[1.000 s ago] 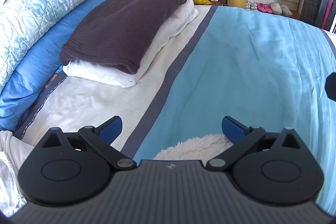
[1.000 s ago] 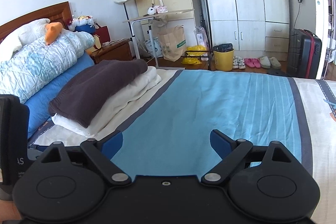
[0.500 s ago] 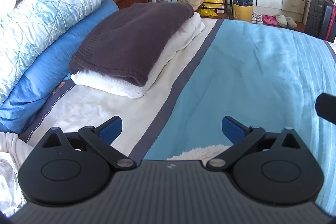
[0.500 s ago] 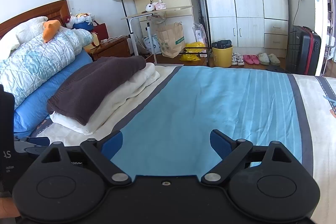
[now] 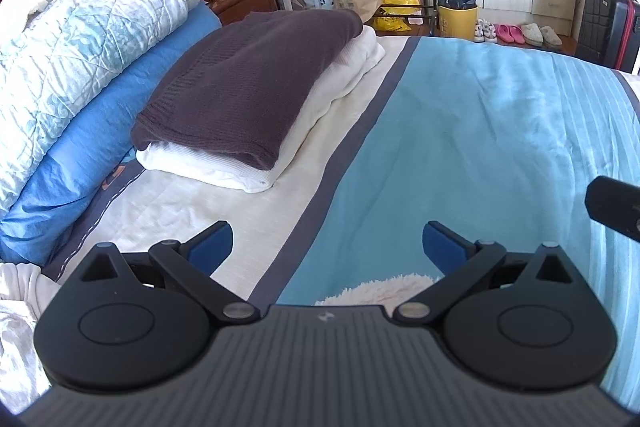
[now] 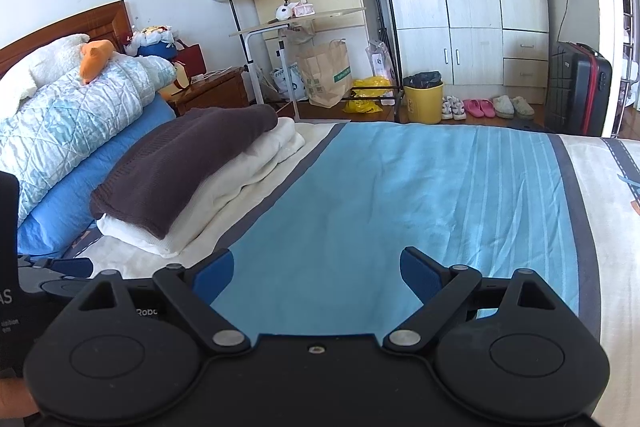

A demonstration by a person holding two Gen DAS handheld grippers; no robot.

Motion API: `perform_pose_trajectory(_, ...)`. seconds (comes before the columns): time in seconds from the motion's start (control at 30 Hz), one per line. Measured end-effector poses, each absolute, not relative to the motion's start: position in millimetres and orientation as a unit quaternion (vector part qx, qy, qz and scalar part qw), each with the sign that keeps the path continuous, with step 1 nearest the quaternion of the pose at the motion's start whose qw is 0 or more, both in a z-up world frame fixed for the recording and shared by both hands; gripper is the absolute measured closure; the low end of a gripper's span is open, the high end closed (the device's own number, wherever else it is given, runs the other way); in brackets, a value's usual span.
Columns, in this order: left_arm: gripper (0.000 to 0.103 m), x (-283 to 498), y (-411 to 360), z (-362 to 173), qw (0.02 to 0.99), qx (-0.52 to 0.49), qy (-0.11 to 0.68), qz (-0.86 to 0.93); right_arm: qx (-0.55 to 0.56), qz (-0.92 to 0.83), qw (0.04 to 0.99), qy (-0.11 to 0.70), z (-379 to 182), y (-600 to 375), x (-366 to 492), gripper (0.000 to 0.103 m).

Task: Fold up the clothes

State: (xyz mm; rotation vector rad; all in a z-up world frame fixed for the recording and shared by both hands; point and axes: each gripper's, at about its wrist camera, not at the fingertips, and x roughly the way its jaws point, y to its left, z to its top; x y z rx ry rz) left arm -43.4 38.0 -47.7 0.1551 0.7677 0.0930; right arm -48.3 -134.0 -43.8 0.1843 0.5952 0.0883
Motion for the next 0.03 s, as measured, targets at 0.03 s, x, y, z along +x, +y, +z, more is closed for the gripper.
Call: perform_pose_trajectory(0.03,0.000,-43.8,37.9,-47.3,0.923,0.076,0.374,0.046,0.091,0.043,0.951,0.293,-44.0,-133.5,-48.5,0.010)
